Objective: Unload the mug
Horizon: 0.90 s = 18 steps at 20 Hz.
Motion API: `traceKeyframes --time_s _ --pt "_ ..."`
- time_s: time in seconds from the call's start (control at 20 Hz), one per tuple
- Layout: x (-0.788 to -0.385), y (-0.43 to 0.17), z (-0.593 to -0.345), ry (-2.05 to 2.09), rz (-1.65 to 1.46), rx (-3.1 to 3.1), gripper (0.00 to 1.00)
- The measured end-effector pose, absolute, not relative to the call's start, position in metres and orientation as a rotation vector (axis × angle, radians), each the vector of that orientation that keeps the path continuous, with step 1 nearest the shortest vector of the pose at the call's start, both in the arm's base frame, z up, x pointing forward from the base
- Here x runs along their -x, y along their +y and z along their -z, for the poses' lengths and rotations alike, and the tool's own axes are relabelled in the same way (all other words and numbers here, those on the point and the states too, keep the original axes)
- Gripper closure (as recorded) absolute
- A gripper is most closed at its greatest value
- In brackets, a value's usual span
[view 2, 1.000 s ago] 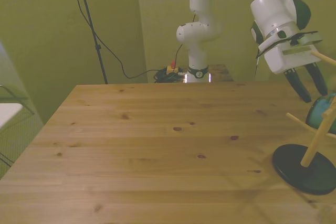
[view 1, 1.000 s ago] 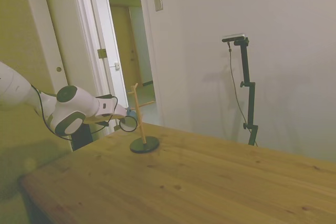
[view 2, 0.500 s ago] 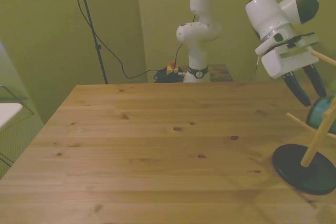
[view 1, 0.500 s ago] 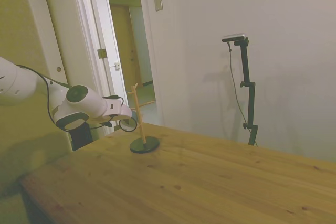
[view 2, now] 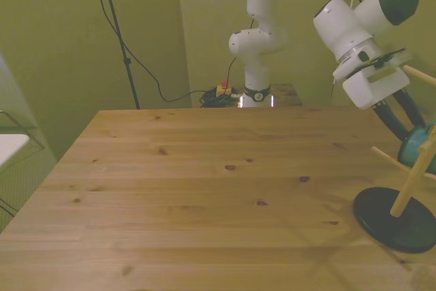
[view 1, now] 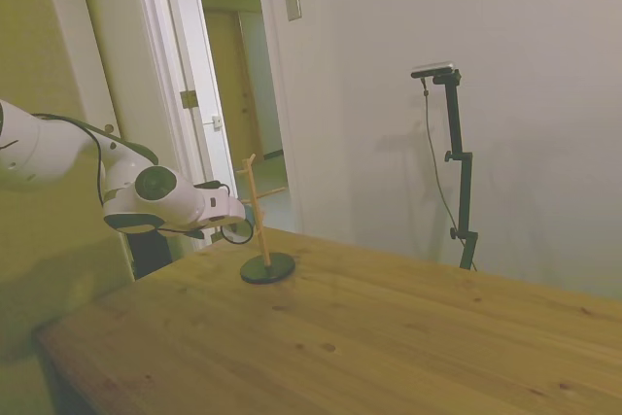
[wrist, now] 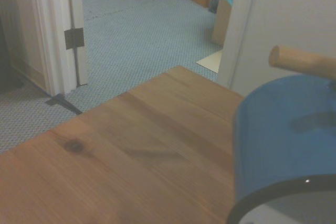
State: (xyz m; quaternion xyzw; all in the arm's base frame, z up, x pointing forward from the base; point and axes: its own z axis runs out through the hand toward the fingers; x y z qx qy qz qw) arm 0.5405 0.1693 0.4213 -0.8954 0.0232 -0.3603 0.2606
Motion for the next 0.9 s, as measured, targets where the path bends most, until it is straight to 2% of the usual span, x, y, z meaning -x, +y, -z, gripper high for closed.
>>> traceKeyframes --time_s 0.3,0.6,0.9 --pt "-0.546 0.164 -0.431 -0.018 1.078 2.341 0.0" --pt "-0.547 0.152 -0.397 -0.038 1.091 2.324 0.0" --pt "-0.553 0.153 -0.387 -0.111 1.125 2.275 0.0"
